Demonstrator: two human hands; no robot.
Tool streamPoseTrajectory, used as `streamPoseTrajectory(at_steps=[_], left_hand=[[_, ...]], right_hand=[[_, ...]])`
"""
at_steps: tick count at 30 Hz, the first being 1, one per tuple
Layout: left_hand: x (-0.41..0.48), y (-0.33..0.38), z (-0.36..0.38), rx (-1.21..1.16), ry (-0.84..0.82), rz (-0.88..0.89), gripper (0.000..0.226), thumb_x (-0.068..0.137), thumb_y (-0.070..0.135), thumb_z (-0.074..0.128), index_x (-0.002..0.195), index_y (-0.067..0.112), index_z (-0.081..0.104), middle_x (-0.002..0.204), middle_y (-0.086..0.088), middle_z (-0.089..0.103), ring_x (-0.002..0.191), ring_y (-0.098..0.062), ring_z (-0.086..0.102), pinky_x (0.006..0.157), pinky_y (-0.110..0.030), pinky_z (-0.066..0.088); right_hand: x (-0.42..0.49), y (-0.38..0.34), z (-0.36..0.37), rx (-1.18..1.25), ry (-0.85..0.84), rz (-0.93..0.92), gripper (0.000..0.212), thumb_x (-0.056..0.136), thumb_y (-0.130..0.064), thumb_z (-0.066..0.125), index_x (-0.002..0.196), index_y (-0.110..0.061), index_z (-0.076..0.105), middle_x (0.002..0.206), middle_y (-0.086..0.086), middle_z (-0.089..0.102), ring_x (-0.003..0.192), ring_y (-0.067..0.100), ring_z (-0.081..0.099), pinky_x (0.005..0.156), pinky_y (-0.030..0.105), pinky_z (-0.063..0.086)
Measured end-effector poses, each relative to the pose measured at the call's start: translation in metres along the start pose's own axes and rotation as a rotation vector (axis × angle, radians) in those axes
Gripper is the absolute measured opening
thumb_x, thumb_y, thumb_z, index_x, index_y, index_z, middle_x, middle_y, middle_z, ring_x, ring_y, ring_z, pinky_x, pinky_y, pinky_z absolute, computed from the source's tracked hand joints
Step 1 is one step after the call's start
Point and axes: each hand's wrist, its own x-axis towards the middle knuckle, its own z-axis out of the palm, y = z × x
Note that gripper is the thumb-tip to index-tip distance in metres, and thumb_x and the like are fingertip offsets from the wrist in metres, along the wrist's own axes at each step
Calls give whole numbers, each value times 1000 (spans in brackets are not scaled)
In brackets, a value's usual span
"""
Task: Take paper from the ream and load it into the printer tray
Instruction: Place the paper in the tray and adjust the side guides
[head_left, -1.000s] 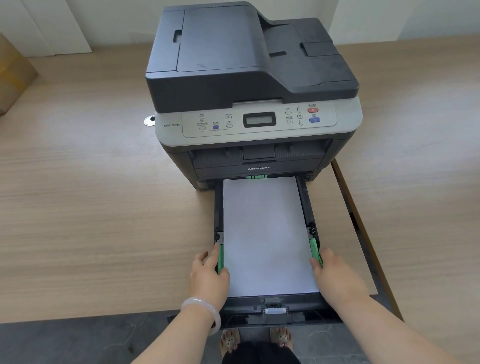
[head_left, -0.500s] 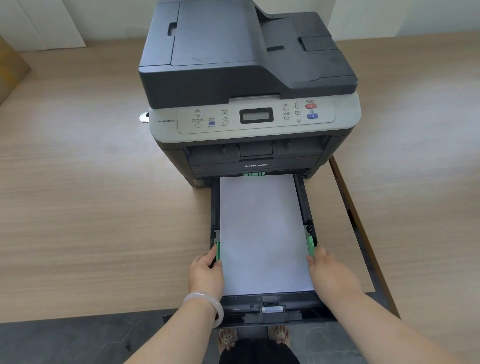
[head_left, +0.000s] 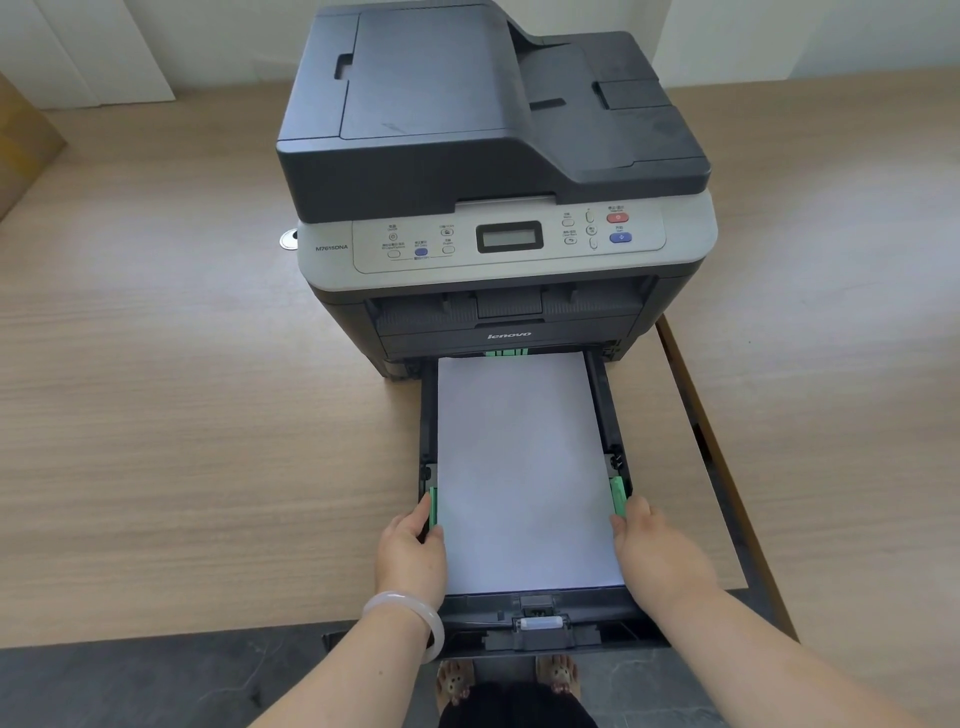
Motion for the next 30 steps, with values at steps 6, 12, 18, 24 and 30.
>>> streamPoseTrajectory(at_steps=[6, 12, 18, 24, 30], left_hand=[[4, -2, 4, -22, 35, -7, 39, 91, 5, 50, 127, 18, 58, 95, 13, 57, 78, -9, 56, 68, -18, 44], [1, 0, 3, 18, 32, 13, 40, 92, 6, 49, 130, 17, 54, 98, 13, 55, 85, -10, 56, 80, -22, 44], [-4, 7, -9, 203, -124, 115, 58, 92, 12, 50, 145, 25, 31, 137, -7, 46, 125, -24, 44, 110, -39, 35], [-5, 6, -44, 421, -387, 214, 72, 87, 34, 60, 147, 27, 22, 155, -2, 25, 142, -18, 23, 117, -35, 22], [-18, -5, -68, 929, -665, 351, 142, 37, 82, 67, 145, 37, -13, 151, 12, -33, 146, -15, -5, 118, -33, 19]], right_hand=[[1, -3, -1, 18, 13, 11, 44, 92, -2, 41, 136, -8, 36, 118, 9, 40, 90, 17, 47, 67, 28, 46], [1, -1, 0, -13, 3, -10, 48, 90, 1, 43, 137, -8, 35, 117, 11, 40, 92, 18, 48, 71, 30, 49], [-4, 5, -12, 200, -32, 29, 56, 93, -9, 42, 145, -15, 22, 125, 14, 40, 84, 16, 51, 71, 32, 49], [-34, 27, -36, 627, 17, -100, 84, 76, -67, 52, 144, -38, 14, 150, -2, 31, 125, 17, 47, 96, 35, 47], [-59, 34, -37, 421, -131, -318, 122, 49, -78, 64, 141, -52, -11, 155, -22, -14, 144, 9, 11, 106, 35, 38]])
